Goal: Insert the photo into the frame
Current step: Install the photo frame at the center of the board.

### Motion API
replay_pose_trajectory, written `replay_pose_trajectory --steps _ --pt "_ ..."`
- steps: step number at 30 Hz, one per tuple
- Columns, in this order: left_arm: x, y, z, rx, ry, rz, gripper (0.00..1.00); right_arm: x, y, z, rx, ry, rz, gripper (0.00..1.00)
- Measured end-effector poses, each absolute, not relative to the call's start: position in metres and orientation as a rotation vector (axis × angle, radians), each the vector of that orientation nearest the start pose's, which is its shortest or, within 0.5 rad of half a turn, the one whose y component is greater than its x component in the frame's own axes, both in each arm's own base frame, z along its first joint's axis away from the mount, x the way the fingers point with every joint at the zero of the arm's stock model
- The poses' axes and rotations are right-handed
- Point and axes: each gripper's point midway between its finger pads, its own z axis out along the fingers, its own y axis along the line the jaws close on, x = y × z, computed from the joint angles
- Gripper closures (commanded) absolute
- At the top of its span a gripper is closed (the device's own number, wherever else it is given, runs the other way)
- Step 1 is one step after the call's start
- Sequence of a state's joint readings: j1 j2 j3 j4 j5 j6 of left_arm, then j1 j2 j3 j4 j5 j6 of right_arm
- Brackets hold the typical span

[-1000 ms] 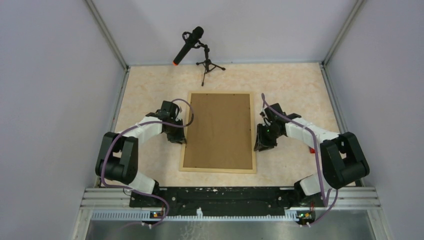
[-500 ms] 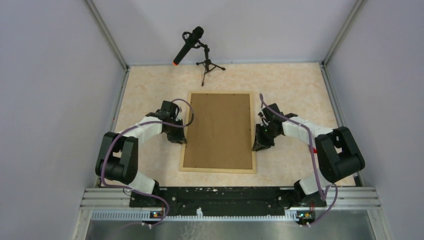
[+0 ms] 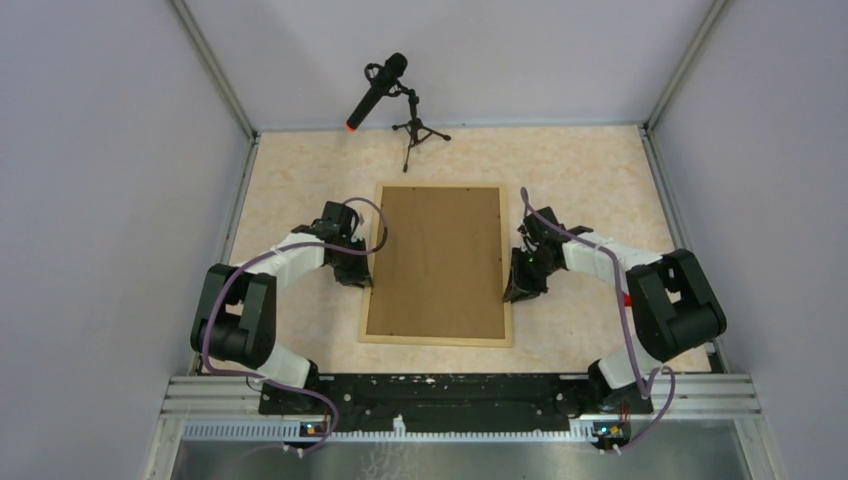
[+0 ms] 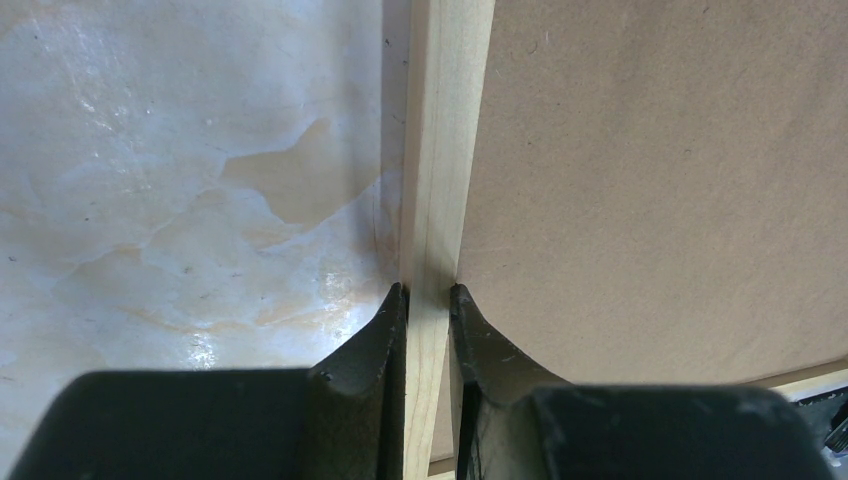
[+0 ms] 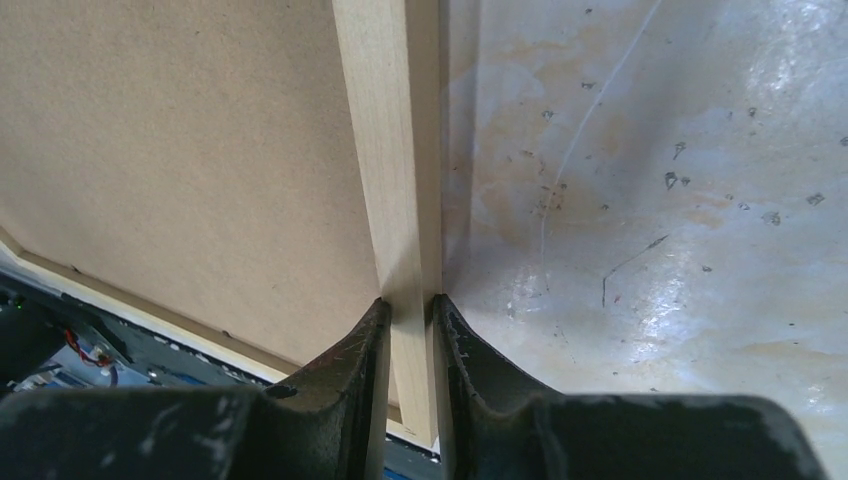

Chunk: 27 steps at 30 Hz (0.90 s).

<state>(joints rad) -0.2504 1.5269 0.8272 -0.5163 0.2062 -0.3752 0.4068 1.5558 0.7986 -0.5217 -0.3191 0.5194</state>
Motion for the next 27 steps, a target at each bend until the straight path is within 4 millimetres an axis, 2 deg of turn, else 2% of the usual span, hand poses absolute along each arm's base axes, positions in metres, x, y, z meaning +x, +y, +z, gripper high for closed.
replay_pose_trajectory --steps 6,10,16,21,25,27 --pt "0.261 -0.119 0.024 -0.124 2.833 -0.436 1.0 0.216 0.175 0.013 0.163 3.025 0.551 0.78" --pt "0.261 -0.119 0.024 -0.124 2.833 -0.435 1.0 0.214 0.177 0.011 0.149 3.099 0.385 0.73" --pt "0.261 -0.119 0.024 -0.116 2.831 -0.421 1.0 0.213 0.181 0.008 0.071 3.125 0.138 0.58" --pt "0.261 -0.12 0.025 -0.112 2.829 -0.416 1.0 0.214 0.19 0.007 0.027 3.117 0.127 0.43" --pt "0.261 -0.12 0.025 -0.111 2.827 -0.415 0.99 0.213 0.195 0.009 -0.005 3.101 0.173 0.46" --pt "0.261 -0.12 0.025 -0.11 2.827 -0.414 0.86 0.214 0.195 0.01 -0.017 3.083 0.193 0.54"
